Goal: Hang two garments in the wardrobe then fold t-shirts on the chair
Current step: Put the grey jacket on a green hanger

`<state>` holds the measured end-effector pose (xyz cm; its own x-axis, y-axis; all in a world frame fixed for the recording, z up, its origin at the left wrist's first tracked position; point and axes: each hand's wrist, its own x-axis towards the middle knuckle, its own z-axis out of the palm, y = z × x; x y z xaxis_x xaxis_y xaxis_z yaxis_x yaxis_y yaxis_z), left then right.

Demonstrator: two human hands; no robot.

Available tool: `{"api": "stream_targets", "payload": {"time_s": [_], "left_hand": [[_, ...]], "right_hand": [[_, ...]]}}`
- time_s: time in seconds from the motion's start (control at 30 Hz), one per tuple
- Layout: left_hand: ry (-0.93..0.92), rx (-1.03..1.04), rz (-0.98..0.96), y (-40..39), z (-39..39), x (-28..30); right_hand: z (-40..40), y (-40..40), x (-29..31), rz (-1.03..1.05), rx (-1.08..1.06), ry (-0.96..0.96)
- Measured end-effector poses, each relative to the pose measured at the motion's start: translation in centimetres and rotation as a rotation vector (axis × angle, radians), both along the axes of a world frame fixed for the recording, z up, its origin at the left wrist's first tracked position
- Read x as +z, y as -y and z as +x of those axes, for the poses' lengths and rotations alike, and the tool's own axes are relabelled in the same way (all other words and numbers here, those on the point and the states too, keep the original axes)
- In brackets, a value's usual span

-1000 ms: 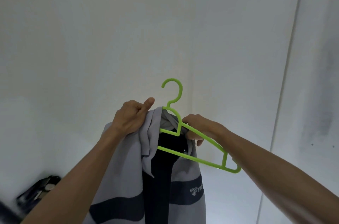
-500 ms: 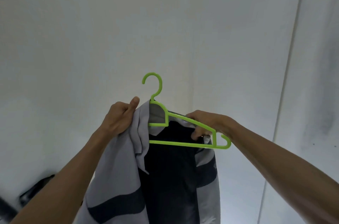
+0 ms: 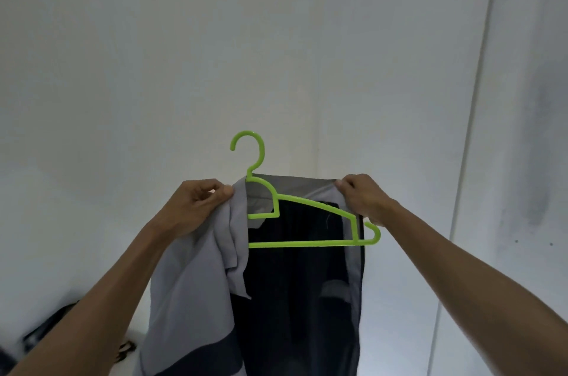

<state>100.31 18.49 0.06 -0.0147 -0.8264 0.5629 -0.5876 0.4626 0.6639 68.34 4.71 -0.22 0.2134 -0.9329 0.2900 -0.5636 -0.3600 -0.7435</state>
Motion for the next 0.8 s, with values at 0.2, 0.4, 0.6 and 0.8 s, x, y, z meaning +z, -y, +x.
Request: {"api": "stream_targets", "payload": {"time_s": [0.2, 0.4, 0.6, 0.8], "left_hand": [[0.026, 0.065, 0.013, -0.2, 1.8, -1.0], [0.061, 0.186, -0.006, -0.7, 2.1, -1.0], [0.213, 0.452, -0.047, 0.0, 0.7, -1.6], [0.392, 0.717, -0.063, 1.0, -2.1, -1.3]], "right_hand": [[-1.1, -1.5, 1.5, 0.010, 0.232, 0.132], [-3.8, -1.5, 3.2, 0.485, 0.433, 0.024], [-1.7, -0.9, 1.1, -0.065, 0.111, 0.003], [2.2, -4.4, 3.4, -0.291, 0.010, 0.082]]}}
